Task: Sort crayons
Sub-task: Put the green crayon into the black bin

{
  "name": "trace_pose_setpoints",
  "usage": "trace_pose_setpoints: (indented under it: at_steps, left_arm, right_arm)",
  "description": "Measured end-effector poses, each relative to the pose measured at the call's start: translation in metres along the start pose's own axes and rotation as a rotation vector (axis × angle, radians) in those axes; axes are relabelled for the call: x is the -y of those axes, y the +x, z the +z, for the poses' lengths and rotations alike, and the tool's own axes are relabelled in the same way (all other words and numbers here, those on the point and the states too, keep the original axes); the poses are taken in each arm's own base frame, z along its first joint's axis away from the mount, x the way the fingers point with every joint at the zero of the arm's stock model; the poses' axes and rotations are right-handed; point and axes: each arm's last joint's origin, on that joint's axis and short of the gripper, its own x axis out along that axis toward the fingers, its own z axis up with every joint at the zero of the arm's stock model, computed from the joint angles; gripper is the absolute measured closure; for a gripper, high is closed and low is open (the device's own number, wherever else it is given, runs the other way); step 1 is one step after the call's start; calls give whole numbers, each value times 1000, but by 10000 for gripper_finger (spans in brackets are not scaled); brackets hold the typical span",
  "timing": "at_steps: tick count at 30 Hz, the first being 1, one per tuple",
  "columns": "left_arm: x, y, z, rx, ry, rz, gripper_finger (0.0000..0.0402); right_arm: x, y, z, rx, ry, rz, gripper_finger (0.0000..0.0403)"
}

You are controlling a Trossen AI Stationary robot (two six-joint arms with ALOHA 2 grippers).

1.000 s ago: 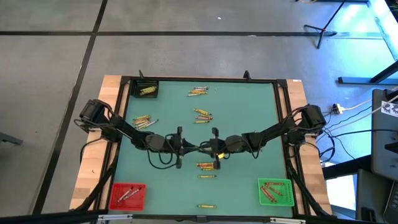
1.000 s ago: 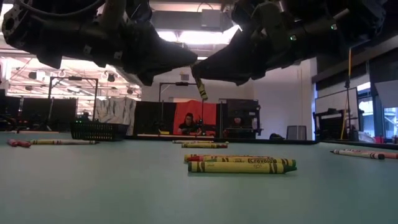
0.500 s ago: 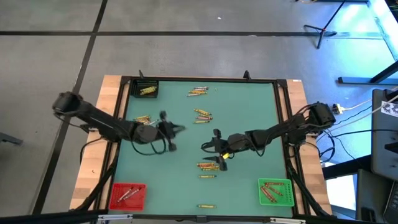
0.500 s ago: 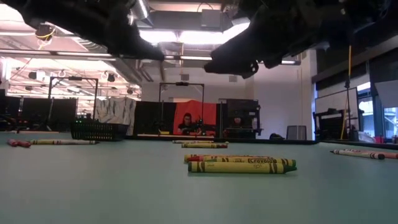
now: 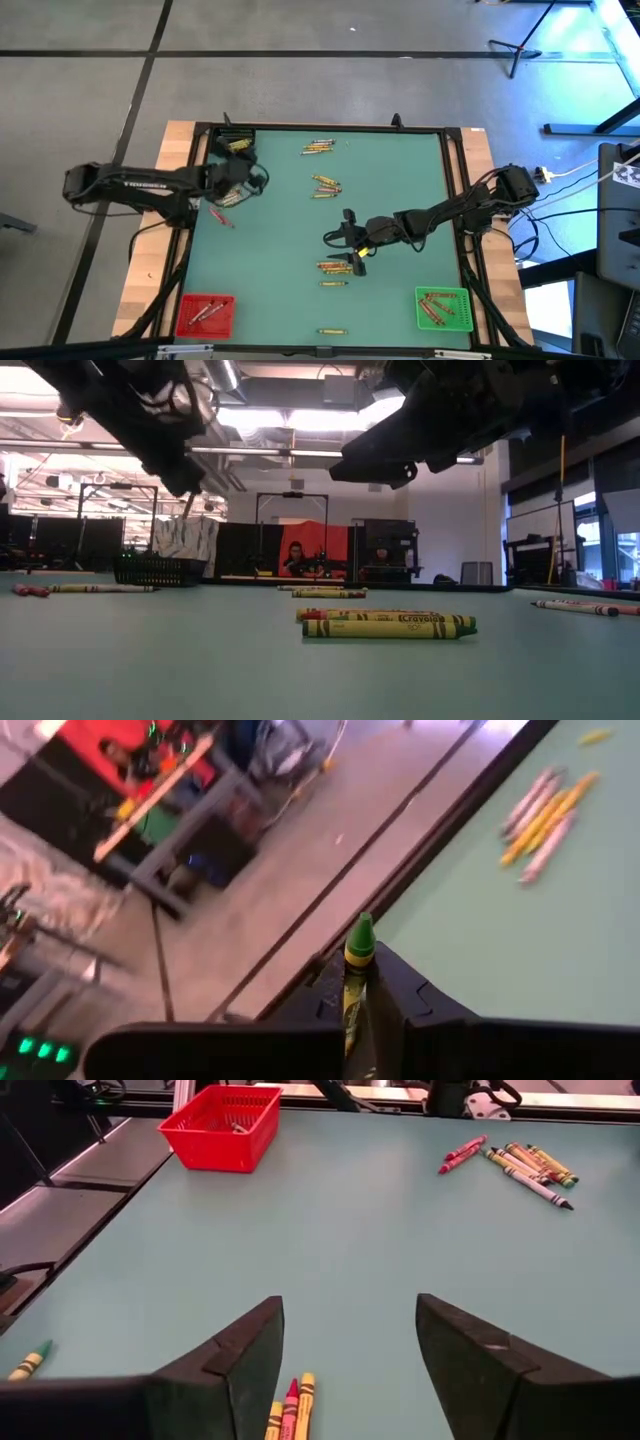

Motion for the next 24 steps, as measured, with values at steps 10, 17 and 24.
trace_pose_setpoints:
  at_steps: [10,17,24]
  left_arm:
    - [-30,47,-18,-194,-30,48,387]
    - [-40,59,-27,-258,-49,65,374]
    - [-38,58,-30,-284,-64,37,311]
  right_arm:
    - [0,0,0,0,0,-1,178]
    - [0,0,0,0,0,-1,178]
    - [0,0,0,-1,0,-1,178]
